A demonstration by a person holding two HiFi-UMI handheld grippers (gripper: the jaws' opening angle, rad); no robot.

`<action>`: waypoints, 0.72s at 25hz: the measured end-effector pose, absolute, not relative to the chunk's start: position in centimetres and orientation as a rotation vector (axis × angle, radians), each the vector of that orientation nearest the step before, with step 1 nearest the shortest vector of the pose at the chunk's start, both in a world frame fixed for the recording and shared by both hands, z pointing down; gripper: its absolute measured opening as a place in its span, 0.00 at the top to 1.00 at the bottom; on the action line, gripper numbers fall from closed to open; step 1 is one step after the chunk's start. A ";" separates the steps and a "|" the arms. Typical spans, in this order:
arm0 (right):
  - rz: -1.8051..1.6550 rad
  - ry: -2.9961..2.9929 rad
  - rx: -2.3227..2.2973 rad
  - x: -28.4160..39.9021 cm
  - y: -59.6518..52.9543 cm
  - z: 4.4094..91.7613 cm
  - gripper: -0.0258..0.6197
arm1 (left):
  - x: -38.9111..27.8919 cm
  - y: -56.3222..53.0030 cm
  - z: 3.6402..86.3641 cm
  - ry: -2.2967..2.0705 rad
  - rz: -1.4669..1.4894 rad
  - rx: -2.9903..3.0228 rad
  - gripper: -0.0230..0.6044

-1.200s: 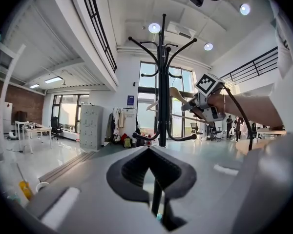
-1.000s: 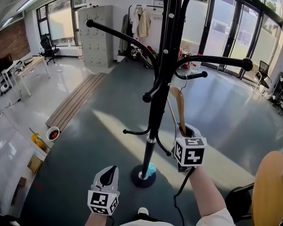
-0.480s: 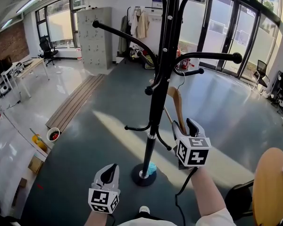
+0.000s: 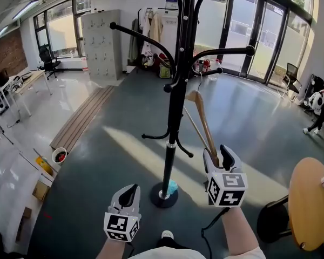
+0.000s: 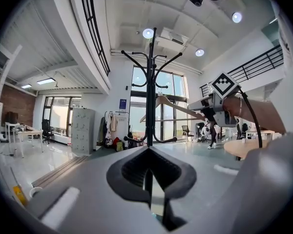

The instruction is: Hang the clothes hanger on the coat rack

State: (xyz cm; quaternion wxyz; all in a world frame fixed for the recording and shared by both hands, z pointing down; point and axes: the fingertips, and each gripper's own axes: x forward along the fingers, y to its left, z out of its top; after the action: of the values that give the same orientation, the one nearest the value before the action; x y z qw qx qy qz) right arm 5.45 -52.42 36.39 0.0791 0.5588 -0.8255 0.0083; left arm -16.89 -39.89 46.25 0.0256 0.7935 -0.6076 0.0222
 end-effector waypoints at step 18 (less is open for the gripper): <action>0.132 -2.463 1.727 6.2 -35.7 44.7 0.92 | -15.2 -29.6 44.8 -1.784 0.033 2.573 0.96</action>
State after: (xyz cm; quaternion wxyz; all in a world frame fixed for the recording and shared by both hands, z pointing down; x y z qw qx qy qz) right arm 6.16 -35.68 44.74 0.0653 0.5723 -0.8163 0.0438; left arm -15.20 -29.58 44.81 0.0053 0.8217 -0.5698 0.0105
